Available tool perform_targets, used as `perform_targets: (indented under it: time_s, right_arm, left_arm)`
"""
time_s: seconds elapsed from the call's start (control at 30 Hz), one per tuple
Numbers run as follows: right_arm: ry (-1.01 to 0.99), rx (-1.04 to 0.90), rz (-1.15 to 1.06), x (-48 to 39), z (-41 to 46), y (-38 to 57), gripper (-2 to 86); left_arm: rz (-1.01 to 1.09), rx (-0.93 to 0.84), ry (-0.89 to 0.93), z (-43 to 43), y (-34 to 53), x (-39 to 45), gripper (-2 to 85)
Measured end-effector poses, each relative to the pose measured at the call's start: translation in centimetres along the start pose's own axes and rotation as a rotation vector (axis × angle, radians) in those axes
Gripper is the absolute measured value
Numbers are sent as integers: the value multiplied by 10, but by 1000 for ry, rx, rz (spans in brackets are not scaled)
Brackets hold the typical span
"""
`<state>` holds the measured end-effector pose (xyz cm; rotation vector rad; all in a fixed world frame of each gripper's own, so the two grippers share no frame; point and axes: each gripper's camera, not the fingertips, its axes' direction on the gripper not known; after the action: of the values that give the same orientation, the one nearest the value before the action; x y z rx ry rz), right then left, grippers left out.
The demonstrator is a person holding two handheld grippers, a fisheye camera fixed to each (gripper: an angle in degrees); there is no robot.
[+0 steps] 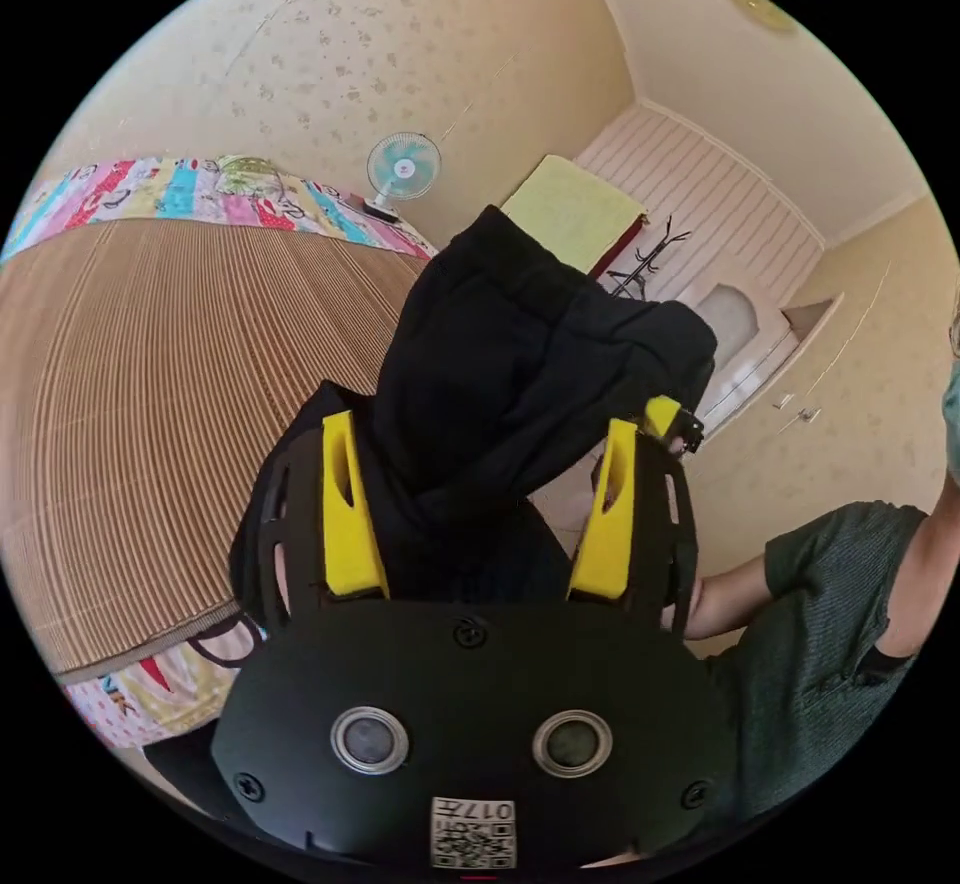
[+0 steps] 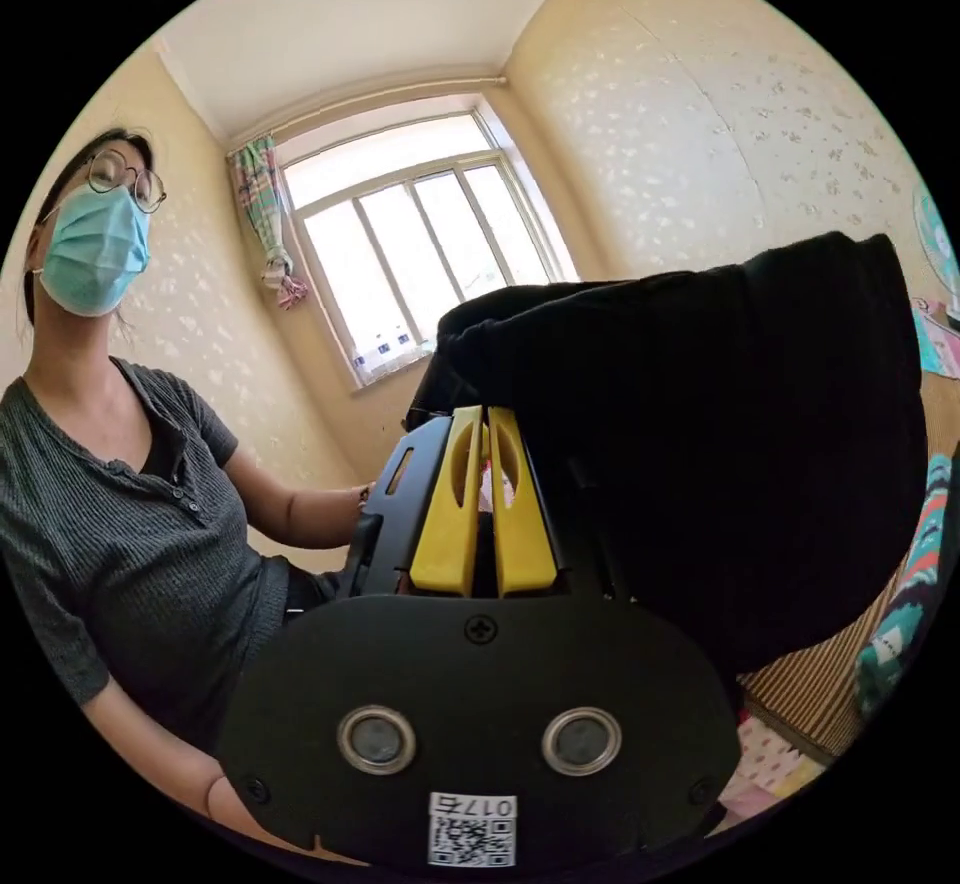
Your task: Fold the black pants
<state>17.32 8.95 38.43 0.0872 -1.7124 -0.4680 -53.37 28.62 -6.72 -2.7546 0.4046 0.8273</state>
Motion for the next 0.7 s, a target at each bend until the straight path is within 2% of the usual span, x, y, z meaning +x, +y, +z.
perform_targets:
  time_s: [0.07,0.13,0.2,0.27,0.37,0.47,0.53,0.7]
  right_arm:
    - [6,63,71,14,-33,14,7]
    - [86,139,173,27,-70,33,6]
    - [253,208,337,35,-118,65,6]
    - [288,223,383,34,-142,92,6]
    - [180,272,425,34,-157,130,6]
    - [138,280,514,38,-162,151,6]
    - [155,278,524,32,-168,158,6]
    - [182,294,560,15,-180,175,6]
  left_arm:
    - [-19,2,185,24,14,-20,265]
    - [-59,54,228,33,32,-29,173]
    - [-109,40,194,47,47,-35,170]
    - [-135,-26,108,71,58,-35,173]
    - [-121,-115,19,103,57,-28,175]
    - [-77,-152,6,138,36,-14,180]
    - [-79,-193,-21,167,15,-8,183]
    - [-116,-434,-161,285,-23,-10,201]
